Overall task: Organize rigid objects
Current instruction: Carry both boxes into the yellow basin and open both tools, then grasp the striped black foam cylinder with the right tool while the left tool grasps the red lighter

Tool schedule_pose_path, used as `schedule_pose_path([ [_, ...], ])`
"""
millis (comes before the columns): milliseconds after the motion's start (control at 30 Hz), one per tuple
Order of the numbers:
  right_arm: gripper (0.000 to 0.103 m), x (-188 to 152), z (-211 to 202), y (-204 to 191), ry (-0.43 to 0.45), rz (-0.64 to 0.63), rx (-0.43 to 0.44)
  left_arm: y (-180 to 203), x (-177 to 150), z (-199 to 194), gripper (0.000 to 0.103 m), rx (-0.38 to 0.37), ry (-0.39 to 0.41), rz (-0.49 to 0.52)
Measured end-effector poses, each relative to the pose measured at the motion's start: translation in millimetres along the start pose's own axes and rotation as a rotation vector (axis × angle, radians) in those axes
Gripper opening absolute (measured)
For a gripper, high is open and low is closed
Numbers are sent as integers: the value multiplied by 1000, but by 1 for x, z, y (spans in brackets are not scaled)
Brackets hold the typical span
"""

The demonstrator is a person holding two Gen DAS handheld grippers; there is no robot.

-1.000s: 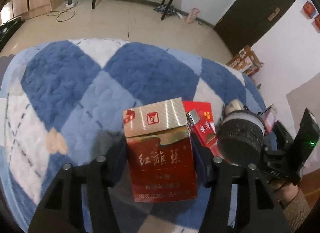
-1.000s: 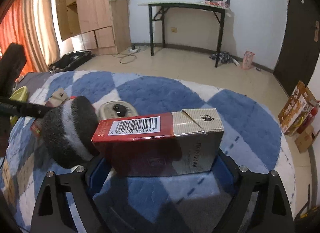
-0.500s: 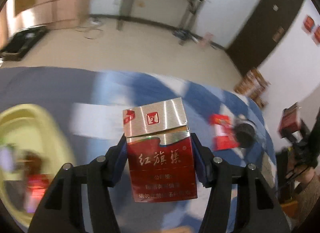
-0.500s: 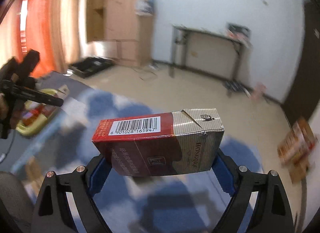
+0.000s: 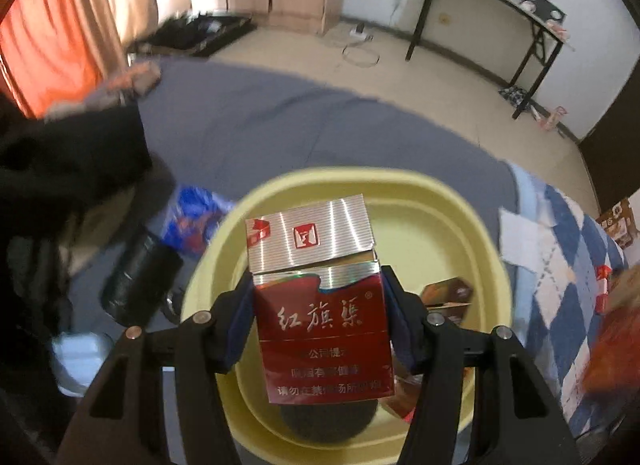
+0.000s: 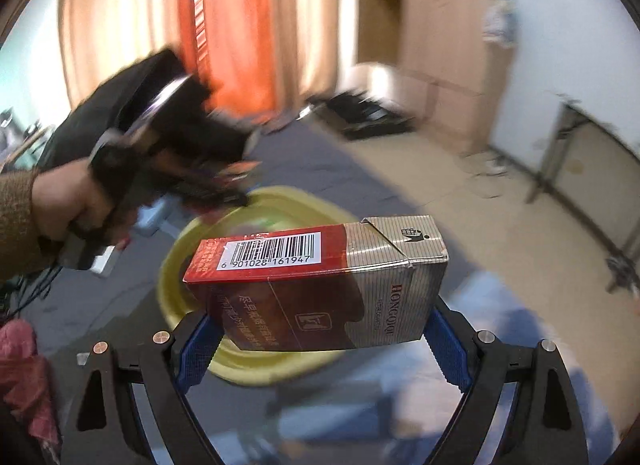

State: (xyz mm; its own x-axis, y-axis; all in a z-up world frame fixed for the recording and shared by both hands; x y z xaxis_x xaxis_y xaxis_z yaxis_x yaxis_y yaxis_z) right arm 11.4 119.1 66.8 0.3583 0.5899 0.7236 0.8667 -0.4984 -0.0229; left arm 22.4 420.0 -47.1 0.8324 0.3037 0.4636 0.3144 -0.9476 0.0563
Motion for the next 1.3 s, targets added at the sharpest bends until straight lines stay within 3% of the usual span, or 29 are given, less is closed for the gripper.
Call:
schedule_pose_path([
  [167,90,4,80,-33,-182,-102,20,-22,-4,31,60,13,-47,-15],
  [533,89,34,152,-37,-246,-73,-57,-36,3,40,64,-31,-10,-8],
  [567,89,33,156,-36,-248,-70,-65,-36,3,39,66,-37,-3,-10],
  [667,92,31,164,-39,-258,-64,-66,-44,3,40,87,-79,11,-65],
  [800,102,31,164,-44,-205,-66,-53,-47,3,22,103,-94,77,-105],
  [933,102,35,125,-44,-135,-51,-10,-28,18,-11,103,-102,166,-48],
  [1033,103,32,78,-25,-87,-16,-47,14,29,-29,103,-168,178,19],
  [1167,103,4,-4,40,-37,131,-134,106,32,-45,103,-257,169,159],
  [1300,103,-63,-91,120,-23,259,-287,221,11,-43,103,-343,126,300],
])
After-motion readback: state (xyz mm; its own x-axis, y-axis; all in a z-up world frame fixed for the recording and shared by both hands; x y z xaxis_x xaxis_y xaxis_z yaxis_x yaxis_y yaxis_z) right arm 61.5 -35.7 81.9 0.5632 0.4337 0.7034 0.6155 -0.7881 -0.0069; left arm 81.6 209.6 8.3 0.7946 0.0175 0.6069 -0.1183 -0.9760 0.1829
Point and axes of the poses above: each gripper's, at about its wrist camera, not at the fingertips, and z roughly the way its jaws point, y to its right, x to its top, the point moved 2 cm from there along z, roughly the way its jaws point, and after that the axes turned 3 degrees about z, right-handed, at the moved point
